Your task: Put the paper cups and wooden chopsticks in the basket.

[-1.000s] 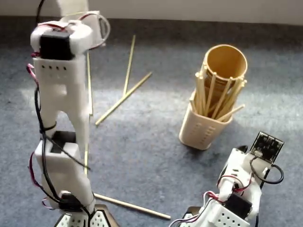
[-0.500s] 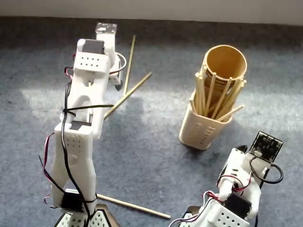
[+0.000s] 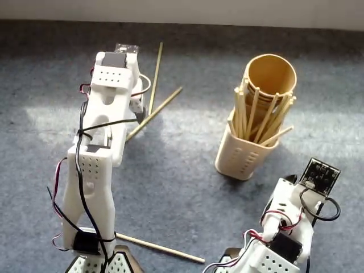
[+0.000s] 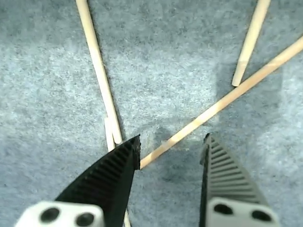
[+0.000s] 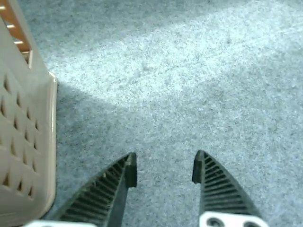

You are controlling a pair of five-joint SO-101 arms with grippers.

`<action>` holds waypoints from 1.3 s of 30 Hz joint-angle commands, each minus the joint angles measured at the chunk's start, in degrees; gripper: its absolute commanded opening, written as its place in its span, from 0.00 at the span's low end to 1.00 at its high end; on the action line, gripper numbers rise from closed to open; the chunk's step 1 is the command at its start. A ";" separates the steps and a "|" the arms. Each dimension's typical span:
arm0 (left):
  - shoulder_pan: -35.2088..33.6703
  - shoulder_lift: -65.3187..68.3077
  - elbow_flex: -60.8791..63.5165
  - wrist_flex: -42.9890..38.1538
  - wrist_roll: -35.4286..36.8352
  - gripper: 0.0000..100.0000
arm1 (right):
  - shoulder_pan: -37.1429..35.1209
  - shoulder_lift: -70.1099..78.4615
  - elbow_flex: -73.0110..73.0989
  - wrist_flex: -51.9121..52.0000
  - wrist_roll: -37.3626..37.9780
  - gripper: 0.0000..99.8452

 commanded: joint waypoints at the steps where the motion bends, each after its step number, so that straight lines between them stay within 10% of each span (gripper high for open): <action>1: -0.48 -1.01 -0.40 1.05 -0.35 0.17 | -0.66 -0.75 6.11 -1.01 1.67 0.20; 5: -1.36 -0.84 0.22 1.14 -4.04 0.18 | -0.66 -0.75 6.11 -1.01 1.67 0.20; 12: -6.64 -1.01 4.53 1.14 -7.38 0.47 | -0.66 -0.75 6.11 -1.01 1.67 0.20; 39: -4.26 4.35 13.93 -0.35 -9.23 0.43 | -1.45 -0.75 6.11 -1.01 1.67 0.20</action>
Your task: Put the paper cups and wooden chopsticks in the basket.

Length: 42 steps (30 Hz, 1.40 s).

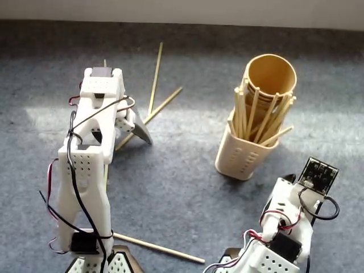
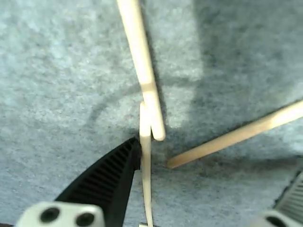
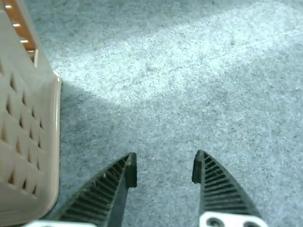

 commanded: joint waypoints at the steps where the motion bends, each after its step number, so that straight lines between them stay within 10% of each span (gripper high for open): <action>1: 1.36 1.63 -0.04 -1.76 -0.88 0.40 | -0.48 -0.75 6.11 -1.01 1.58 0.20; 11: 1.19 3.30 -4.26 -2.64 -0.79 0.00 | -0.57 -0.75 6.20 -1.01 1.58 0.20; 22: 1.27 2.95 -14.64 -2.55 1.93 0.00 | -0.66 -0.75 6.20 -1.01 1.58 0.20; 33: 6.11 -3.03 -59.03 0.62 8.88 0.00 | -0.66 -0.75 6.20 -1.01 1.58 0.20; 42: 16.75 -33.54 -47.43 -6.86 23.82 0.00 | -0.66 -0.75 6.20 -1.01 1.58 0.20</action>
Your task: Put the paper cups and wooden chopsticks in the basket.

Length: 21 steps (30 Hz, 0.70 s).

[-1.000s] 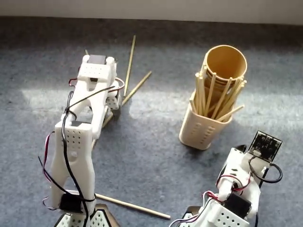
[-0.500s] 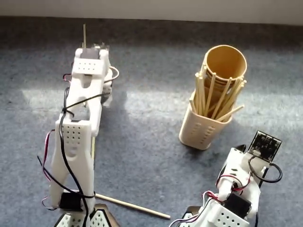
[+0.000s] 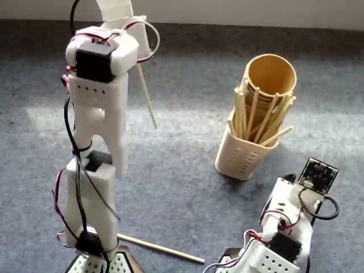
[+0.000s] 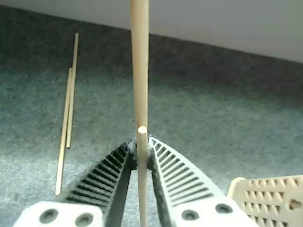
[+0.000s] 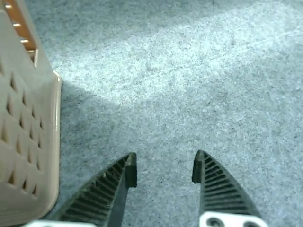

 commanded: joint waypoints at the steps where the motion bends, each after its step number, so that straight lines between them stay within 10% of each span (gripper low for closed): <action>1: 2.77 -14.11 3.65 -3.16 6.68 0.00 | -0.57 -0.75 6.20 -1.01 1.58 0.20; 12: 3.65 -33.63 14.64 -13.98 28.48 0.00 | -0.57 -0.75 6.20 -1.01 1.58 0.20; 21: 17.27 -33.01 18.68 -17.85 28.66 0.00 | -0.57 -0.75 6.20 -1.01 1.58 0.20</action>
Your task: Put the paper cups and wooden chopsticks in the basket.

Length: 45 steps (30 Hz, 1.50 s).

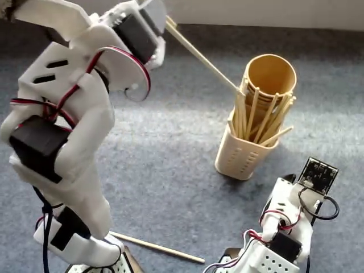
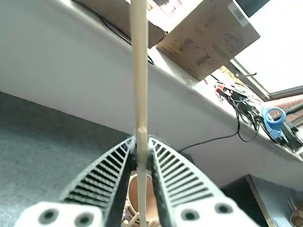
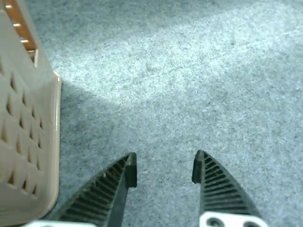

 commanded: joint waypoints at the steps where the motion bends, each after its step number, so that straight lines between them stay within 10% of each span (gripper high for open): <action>1: 3.12 0.22 2.33 -1.49 0.26 0.00 | -0.57 -0.75 6.20 -1.01 1.58 0.20; 45: 20.09 18.95 7.69 5.27 -17.49 0.11 | -0.57 -0.75 6.20 -1.01 1.58 0.20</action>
